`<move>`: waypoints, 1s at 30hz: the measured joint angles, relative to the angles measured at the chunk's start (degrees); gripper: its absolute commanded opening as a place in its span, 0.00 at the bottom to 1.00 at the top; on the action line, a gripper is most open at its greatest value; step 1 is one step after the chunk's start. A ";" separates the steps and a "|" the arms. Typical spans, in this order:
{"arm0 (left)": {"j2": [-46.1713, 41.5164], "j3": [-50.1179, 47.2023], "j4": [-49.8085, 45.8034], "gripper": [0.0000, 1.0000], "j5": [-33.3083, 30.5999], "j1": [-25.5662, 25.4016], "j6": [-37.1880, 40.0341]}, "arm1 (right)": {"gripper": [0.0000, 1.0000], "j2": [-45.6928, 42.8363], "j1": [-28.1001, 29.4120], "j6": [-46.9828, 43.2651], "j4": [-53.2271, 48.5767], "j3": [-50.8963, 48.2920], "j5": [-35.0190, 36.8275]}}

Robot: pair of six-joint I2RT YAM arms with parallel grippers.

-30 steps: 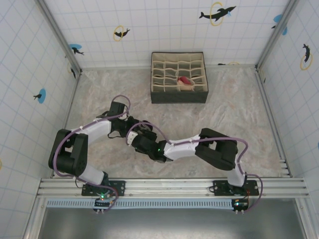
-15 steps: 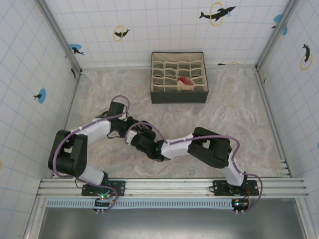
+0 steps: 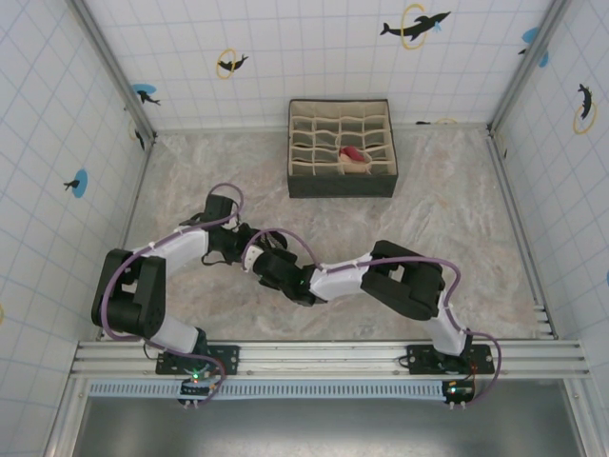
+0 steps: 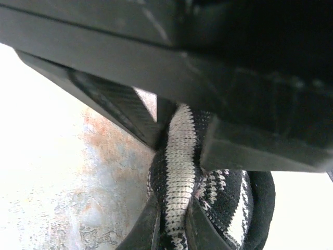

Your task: Roll the socks

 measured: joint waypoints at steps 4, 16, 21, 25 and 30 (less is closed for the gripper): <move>-0.31 0.00 -1.20 0.58 -0.28 0.92 -0.13 | 0.00 -0.48 -0.74 1.22 0.00 -0.15 -3.56; -8.33 -4.39 1.09 0.73 -3.28 4.85 -3.17 | 0.00 -0.85 -3.58 7.58 -1.36 2.25 -16.94; -9.60 -4.61 2.08 0.73 -2.60 5.99 -3.56 | 0.00 -0.48 -6.51 9.94 -2.69 2.27 -18.18; -9.60 -4.98 2.43 0.73 -1.60 6.05 -3.50 | 0.00 0.17 -7.89 11.26 -3.69 3.58 -18.01; -9.77 -5.27 1.92 0.73 -1.57 6.10 -3.48 | 0.00 0.22 -9.03 13.05 -3.69 3.63 -20.72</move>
